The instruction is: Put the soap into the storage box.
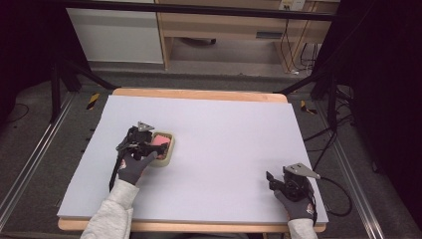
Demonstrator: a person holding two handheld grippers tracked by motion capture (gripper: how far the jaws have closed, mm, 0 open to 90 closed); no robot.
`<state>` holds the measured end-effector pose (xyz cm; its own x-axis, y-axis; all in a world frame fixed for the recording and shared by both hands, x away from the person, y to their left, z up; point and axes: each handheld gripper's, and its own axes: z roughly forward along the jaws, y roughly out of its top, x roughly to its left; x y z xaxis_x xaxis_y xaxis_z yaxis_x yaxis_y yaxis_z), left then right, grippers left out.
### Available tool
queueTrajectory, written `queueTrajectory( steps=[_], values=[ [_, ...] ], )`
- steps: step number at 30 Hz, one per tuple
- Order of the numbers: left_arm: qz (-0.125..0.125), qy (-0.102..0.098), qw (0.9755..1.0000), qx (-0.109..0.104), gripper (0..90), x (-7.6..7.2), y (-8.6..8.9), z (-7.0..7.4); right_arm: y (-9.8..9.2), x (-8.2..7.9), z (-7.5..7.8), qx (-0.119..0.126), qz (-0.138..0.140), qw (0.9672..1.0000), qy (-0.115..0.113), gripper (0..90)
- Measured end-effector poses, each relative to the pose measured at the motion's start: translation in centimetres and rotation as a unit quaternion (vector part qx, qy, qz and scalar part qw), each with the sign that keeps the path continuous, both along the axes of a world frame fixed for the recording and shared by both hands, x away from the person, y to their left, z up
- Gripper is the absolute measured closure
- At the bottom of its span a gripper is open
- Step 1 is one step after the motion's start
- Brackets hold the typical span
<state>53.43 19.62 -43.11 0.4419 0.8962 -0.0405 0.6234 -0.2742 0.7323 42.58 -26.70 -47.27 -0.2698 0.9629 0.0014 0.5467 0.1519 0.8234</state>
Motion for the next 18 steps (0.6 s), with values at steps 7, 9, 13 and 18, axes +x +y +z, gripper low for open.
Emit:
queueTrajectory(
  steps=[7,9,13,18],
  values=[
    [-0.006,-0.016,0.9998,-0.008,26.8,-1.1,0.5,0.8,-0.2,-0.1,0.0,0.005,-0.005,1.0,0.003,32.6],
    [-0.009,-0.018,0.9997,-0.01,26.0,-1.4,0.7,0.8,-0.2,-0.1,0.0,0.005,-0.006,1.0,0.003,32.6],
    [-0.013,-0.025,0.9995,-0.015,25.4,-2.1,1.2,1.0,-0.4,-0.1,0.0,0.008,-0.009,0.9999,0.003,32.7],
    [-0.014,-0.034,0.999,-0.026,26.8,-3.3,2.1,1.1,-0.6,-0.1,0.0,0.006,-0.016,0.9998,0.005,33.0]
  ],
)
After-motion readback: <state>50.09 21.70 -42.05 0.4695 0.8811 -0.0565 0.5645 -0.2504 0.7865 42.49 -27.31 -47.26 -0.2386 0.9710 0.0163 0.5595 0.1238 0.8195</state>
